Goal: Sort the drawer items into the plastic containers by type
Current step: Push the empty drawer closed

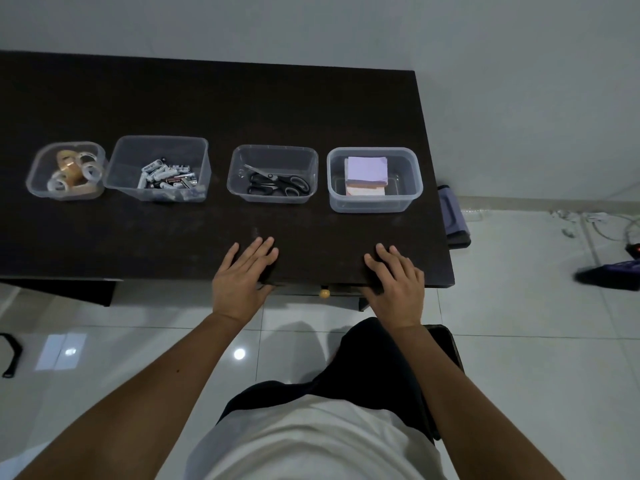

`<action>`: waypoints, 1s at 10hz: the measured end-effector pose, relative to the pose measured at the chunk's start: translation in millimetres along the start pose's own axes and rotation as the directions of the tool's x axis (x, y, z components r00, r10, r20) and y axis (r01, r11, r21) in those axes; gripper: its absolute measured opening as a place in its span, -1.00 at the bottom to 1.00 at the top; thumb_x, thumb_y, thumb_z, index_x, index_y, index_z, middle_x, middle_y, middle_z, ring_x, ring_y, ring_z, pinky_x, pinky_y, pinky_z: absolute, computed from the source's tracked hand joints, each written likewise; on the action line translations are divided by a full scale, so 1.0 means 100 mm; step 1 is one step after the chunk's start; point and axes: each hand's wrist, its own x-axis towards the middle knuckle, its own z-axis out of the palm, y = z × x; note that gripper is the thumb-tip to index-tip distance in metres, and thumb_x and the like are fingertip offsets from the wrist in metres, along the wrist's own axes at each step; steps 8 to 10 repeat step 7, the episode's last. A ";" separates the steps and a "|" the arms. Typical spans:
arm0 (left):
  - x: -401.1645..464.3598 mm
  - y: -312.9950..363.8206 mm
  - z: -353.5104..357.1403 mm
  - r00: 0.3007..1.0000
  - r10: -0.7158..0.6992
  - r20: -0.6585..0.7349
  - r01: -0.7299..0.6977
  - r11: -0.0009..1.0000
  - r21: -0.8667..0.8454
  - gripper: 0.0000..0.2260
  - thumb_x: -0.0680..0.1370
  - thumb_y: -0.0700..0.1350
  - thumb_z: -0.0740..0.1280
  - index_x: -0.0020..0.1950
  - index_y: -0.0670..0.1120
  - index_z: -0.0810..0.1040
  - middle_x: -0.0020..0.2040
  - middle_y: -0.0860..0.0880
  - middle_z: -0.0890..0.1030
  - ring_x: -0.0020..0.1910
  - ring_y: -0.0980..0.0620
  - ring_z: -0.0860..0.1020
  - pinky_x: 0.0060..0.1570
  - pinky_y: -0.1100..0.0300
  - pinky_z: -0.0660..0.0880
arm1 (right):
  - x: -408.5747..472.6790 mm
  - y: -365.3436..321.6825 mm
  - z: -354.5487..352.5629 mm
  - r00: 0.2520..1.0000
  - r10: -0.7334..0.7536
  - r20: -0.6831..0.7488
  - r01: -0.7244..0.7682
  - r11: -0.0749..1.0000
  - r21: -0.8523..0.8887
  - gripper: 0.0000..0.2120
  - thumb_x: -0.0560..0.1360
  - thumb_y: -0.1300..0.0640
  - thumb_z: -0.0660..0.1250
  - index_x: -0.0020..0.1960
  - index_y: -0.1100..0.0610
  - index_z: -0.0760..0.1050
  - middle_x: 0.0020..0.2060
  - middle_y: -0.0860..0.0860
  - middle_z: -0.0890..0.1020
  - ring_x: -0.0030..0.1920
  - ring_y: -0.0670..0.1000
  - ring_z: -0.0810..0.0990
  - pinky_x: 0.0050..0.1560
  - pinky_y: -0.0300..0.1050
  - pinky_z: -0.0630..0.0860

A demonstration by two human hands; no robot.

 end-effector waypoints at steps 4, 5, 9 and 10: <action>0.02 0.09 -0.30 0.939 -0.062 0.339 0.089 0.994 -0.063 -0.21 0.51 0.02 0.54 0.66 -0.01 0.24 0.69 0.05 0.17 0.68 0.07 0.07 0.67 -0.06 -0.06 | 0.03 -0.03 -0.32 0.962 0.022 0.272 -0.051 0.994 0.099 -0.34 0.48 -0.09 0.52 0.52 -0.08 0.41 0.59 -0.02 0.34 0.62 0.12 0.23 0.51 0.20 0.26; 0.00 0.18 -0.46 0.880 -0.093 0.465 0.104 0.995 0.001 -0.16 0.59 0.08 0.43 0.72 0.03 0.00 0.73 0.05 -0.05 0.70 0.06 -0.11 0.67 -0.03 -0.17 | 0.01 -0.06 -0.43 0.927 -0.016 0.374 -0.014 0.997 0.079 -0.23 0.50 -0.08 0.49 0.62 -0.07 0.25 0.66 0.01 0.18 0.68 0.12 0.07 0.64 0.22 0.10; -0.43 0.29 -0.83 0.825 -0.181 0.536 0.178 0.982 0.058 -0.27 0.67 0.05 0.29 0.72 -0.02 -0.05 0.73 0.00 -0.11 0.71 -0.01 -0.10 0.66 0.00 -0.06 | -0.19 -0.19 -0.64 0.883 -0.001 0.469 -0.042 0.996 0.081 -0.24 0.56 -0.08 0.42 0.66 -0.09 0.16 0.70 0.02 0.05 0.69 0.14 -0.04 0.66 0.17 0.03; -0.43 0.29 -0.83 0.825 -0.181 0.536 0.178 0.982 0.058 -0.27 0.67 0.05 0.29 0.72 -0.02 -0.05 0.73 0.00 -0.11 0.71 -0.01 -0.10 0.66 0.00 -0.06 | -0.19 -0.19 -0.64 0.883 -0.001 0.469 -0.042 0.996 0.081 -0.24 0.56 -0.08 0.42 0.66 -0.09 0.16 0.70 0.02 0.05 0.69 0.14 -0.04 0.66 0.17 0.03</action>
